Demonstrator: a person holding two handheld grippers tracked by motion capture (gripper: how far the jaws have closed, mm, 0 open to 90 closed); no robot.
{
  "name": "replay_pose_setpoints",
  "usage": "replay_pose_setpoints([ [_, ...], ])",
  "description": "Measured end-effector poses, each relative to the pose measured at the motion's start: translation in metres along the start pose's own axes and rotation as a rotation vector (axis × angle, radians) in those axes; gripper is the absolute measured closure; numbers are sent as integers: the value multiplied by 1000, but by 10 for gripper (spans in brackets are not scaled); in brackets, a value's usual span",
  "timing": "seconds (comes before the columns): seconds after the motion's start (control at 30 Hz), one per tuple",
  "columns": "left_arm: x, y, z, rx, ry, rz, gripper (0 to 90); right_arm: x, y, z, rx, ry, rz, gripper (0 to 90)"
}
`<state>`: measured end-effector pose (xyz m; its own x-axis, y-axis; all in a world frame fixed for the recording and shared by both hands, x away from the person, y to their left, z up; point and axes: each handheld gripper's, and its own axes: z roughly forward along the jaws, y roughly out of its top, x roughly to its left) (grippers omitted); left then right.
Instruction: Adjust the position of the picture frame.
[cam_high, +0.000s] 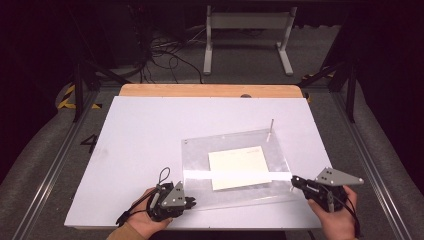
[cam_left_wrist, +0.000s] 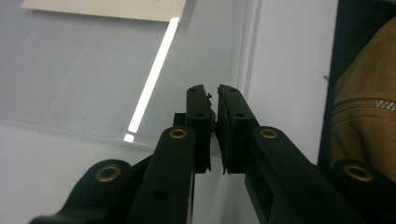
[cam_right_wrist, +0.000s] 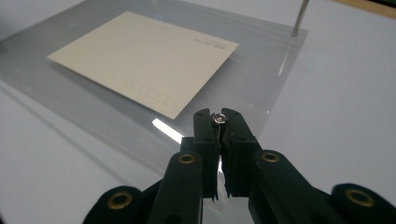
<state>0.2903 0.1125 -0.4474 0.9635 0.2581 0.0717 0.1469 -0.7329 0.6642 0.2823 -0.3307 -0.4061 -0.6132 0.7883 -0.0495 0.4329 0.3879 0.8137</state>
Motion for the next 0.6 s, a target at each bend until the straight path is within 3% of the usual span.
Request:
replay_pose_setpoints([
  [0.03,-1,1,1,-9,-6,5,837,0,0,0,0,0,0,849],
  [0.1,-2,4,3,-11,-10,10,837,-12,22,11,-4,-18,-26,849],
  [0.27,2,11,12,-25,-31,-4,838,-26,52,28,4,-48,-69,848],
  [0.4,4,19,20,-32,-24,-7,839,-42,68,49,11,-73,-57,847],
  [0.53,5,24,26,-23,-22,-5,841,-53,73,68,24,-85,-36,847],
  [0.57,8,27,28,-21,-36,-16,842,-60,75,85,43,-96,-25,847],
  [0.6,8,27,28,-21,-36,-16,843,-60,75,85,43,-96,-25,847],
])
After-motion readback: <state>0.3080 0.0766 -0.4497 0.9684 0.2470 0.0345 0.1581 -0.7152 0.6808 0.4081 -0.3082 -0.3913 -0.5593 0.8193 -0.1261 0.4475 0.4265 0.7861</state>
